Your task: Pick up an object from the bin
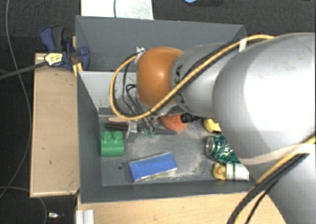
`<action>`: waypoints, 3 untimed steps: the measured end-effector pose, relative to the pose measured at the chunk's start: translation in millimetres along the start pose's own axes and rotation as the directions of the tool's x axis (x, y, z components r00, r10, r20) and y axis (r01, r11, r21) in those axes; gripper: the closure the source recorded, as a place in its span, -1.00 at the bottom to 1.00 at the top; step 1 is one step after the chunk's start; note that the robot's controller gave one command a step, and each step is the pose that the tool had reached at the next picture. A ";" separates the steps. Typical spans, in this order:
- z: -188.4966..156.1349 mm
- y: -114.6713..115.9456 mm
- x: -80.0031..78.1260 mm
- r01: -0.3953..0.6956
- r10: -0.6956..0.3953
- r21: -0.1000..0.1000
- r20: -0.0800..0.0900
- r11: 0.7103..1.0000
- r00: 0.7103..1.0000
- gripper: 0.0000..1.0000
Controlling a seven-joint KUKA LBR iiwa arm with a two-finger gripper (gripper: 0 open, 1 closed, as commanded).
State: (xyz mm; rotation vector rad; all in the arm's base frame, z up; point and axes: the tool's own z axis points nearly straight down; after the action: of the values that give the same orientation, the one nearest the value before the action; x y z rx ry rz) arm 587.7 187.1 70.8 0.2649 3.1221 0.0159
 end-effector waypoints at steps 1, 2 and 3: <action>0.0 -0.1 0.0 0.000 0.000 0.000 0.000 1.000 1.000 1.00; -16.5 -1.0 1.9 -0.001 0.001 0.003 -0.006 1.000 1.000 1.00; -61.4 -0.2 0.5 0.000 0.000 0.001 -0.003 1.000 1.000 1.00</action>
Offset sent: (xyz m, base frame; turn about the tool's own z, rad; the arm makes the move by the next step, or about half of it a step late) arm -0.0003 0.0000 0.0490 0.0003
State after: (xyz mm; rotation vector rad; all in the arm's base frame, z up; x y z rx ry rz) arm 586.7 186.4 132.2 0.2655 3.1252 0.0143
